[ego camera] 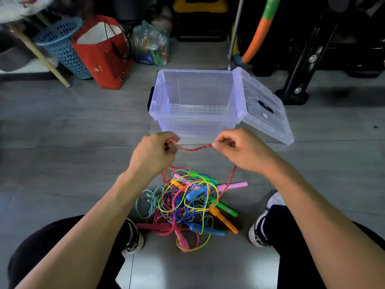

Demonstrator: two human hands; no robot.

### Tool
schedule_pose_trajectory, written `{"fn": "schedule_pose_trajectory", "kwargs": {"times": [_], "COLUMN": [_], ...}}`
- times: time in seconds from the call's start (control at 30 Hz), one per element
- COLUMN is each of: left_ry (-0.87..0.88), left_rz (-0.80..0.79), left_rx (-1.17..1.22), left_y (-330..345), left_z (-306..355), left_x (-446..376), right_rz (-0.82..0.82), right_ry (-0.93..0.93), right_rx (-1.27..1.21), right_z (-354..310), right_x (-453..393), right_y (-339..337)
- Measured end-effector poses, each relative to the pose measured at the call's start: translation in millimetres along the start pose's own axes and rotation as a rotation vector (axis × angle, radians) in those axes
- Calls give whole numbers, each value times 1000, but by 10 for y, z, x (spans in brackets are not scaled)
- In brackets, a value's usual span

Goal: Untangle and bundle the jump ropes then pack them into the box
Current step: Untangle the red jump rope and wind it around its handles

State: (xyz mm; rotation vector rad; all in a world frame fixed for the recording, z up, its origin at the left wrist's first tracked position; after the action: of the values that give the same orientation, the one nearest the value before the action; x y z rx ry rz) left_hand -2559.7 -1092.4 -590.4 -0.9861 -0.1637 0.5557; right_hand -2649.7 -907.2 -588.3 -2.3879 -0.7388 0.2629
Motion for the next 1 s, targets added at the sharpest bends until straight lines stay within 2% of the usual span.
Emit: {"fn": "schedule_pose_trajectory", "kwargs": {"times": [0.07,0.13,0.2,0.37,0.5,0.63,0.7,0.77,0.9,1.0], "left_ry": [116,204,169,-176,-472,-668,-704,-594,2,315], "left_rz": [-81,-117,-94,71,121,232,229,119,-145,-176], "left_rx": [196,288,316,392,518,561,548,452,221,214], "left_y": [81,116,97,-3,62,40,34,62,140,180], "left_z": [321,535,539,117,-207,-454,-520,-414,251,562], "left_x": [88,154,134,-91,-99,-107,-113,-127,5,163], "right_rz": [-16,-25,-1,-2,-21,-44,-8,20,-39,-62], "right_ry": [-29,-62,-70,26,46,50,44,12,-38,-67], "right_rx": [-19,-46,-67,-96,-65,11,13,11,20,-24], "right_z": [-85,-175,-215,-127,-75,-85,-106,-131,-180,-258], "right_x": [0,-3,-11,-19,-12,14,26,38,53,43], "right_y": [64,104,105,64,25,6,-58,-105,5,62]}}
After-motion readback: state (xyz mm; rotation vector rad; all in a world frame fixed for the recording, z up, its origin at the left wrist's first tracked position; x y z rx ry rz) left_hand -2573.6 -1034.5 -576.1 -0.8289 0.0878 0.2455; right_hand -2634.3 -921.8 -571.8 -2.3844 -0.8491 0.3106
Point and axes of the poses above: each hand's wrist, its own x-axis away from the middle knuckle, its own y-axis out of the palm, z = x × y, the point moved 7 cm from there along -x, towards the middle knuckle, and after that the axes turned 12 degrees about z, right-handed, at the moved point
